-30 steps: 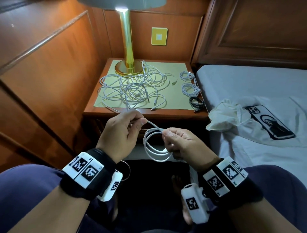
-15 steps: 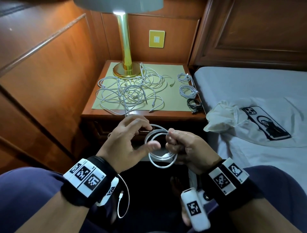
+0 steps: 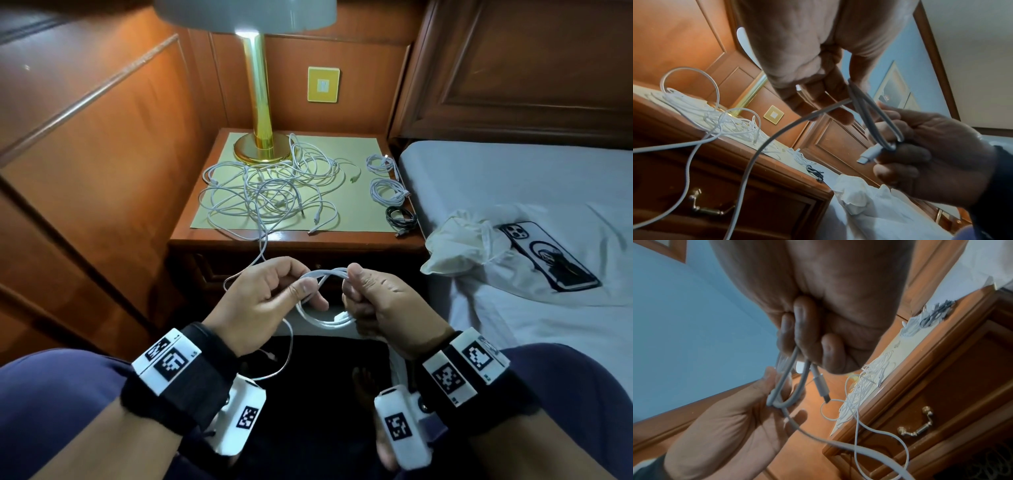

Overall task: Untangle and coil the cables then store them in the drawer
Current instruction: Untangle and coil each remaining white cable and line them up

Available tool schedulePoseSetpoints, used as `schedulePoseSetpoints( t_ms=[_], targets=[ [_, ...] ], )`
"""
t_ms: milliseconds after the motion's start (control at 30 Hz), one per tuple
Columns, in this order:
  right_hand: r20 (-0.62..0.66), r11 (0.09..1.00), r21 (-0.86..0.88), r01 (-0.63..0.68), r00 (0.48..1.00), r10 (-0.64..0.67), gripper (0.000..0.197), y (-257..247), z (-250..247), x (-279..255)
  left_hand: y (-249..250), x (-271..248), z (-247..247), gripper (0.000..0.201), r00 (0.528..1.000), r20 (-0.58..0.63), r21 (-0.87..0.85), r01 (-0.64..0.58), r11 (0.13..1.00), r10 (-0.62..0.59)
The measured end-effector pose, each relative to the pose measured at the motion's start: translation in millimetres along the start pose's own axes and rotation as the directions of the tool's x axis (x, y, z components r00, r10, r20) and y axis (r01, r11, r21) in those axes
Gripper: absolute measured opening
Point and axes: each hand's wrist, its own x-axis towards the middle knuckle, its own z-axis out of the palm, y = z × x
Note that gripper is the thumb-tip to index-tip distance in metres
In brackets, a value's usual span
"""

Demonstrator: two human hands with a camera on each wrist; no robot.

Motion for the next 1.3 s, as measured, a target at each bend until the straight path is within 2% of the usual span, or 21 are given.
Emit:
schedulePoseSetpoints(
  t_ms=[100,200,300,367,433,500,533,600,667,733,800,933,1000,1067,1100,1133,1200,1233,1300],
  targets=[
    [-0.022,0.999,-0.024,0.035,0.999,-0.036,0.043,2.1,1.4,2.0,-1.3,1.2,4.2,0.015,0.999,-0.009,-0.073,0.045,0.996,-0.045],
    [-0.045,0.990,-0.091,0.109,0.993,-0.113,0.044,5.6,2.2,3.6,-1.8,2.3,4.6,0.013,0.996,-0.016,-0.075,0.086,0.993,-0.087],
    [-0.103,0.957,-0.239,0.161,0.976,-0.190,0.043,11.4,2.7,4.5,-4.5,3.4,3.9,0.012,0.994,-0.019,-0.039,0.111,0.993,-0.112],
    [-0.145,0.918,-0.352,0.180,0.959,-0.243,0.043,13.4,3.1,6.2,-4.7,4.2,6.9,0.015,0.989,-0.008,-0.139,0.147,0.979,-0.150],
    [-0.164,0.893,-0.406,0.191,0.947,-0.277,0.042,11.9,5.3,7.5,-2.9,5.7,8.8,0.018,0.976,-0.012,-0.344,0.201,0.917,-0.218],
    [-0.168,0.847,-0.489,0.210,0.930,-0.327,0.042,8.9,8.7,7.3,1.8,7.6,9.3,0.028,0.955,0.035,-0.548,0.265,0.793,-0.295],
    [-0.166,0.826,-0.522,0.214,0.924,-0.345,0.042,8.1,10.0,7.3,3.8,8.2,9.5,0.029,0.948,0.048,-0.605,0.277,0.746,-0.313],
    [-0.173,0.828,-0.524,0.202,0.926,-0.335,0.041,8.8,10.1,8.6,5.3,8.9,10.2,0.016,0.954,0.027,-0.628,0.249,0.737,-0.299],
    [-0.197,0.856,-0.486,0.176,0.932,-0.304,0.044,12.0,5.6,11.5,2.6,8.4,12.3,0.021,0.976,-0.006,-0.554,0.180,0.813,-0.220],
    [-0.212,0.876,-0.453,0.166,0.934,-0.286,0.044,14.3,0.9,12.6,0.0,7.1,14.0,0.033,0.991,-0.001,-0.370,0.121,0.921,-0.131],
    [-0.204,0.878,-0.447,0.173,0.936,-0.288,0.043,16.0,-0.7,11.0,-0.2,5.1,13.7,0.045,0.997,0.028,-0.191,0.076,0.979,-0.072],
    [-0.232,0.870,-0.461,0.177,0.922,-0.310,0.044,15.6,0.5,7.6,-0.3,5.0,15.0,0.028,1.000,0.026,0.005,0.017,1.000,-0.017],
    [-0.249,0.860,-0.471,0.196,0.906,-0.342,0.043,14.1,2.7,7.3,-1.2,5.6,15.8,0.026,1.000,-0.020,0.039,0.018,0.999,-0.018],
    [-0.259,0.842,-0.498,0.209,0.890,-0.375,0.041,13.1,4.9,7.1,-4.0,6.1,15.9,0.018,0.996,-0.066,0.156,-0.042,0.987,0.052],
    [-0.266,0.830,-0.518,0.208,0.883,-0.388,0.041,12.7,5.0,7.1,-4.2,5.4,15.5,0.012,0.996,-0.032,0.235,-0.077,0.969,0.087],
    [-0.277,0.817,-0.539,0.203,0.874,-0.400,0.040,11.5,4.1,7.2,-3.8,4.1,15.3,0.016,0.997,0.027,0.271,-0.083,0.959,0.078],
    [-0.290,0.781,-0.589,0.206,0.848,-0.442,0.039,8.4,-1.0,7.4,-1.5,2.0,12.7,0.028,0.993,0.122,0.149,-0.020,0.989,0.002],
    [-0.279,0.745,-0.632,0.215,0.834,-0.477,0.038,7.1,-5.0,7.3,0.5,2.5,10.2,0.028,0.993,0.119,0.078,-0.001,0.997,-0.008],
    [-0.215,0.622,-0.752,0.219,0.810,-0.546,0.036,4.4,-12.0,6.4,5.4,6.7,4.0,0.025,1.000,-0.003,0.029,-0.012,1.000,0.012]
  ],
)
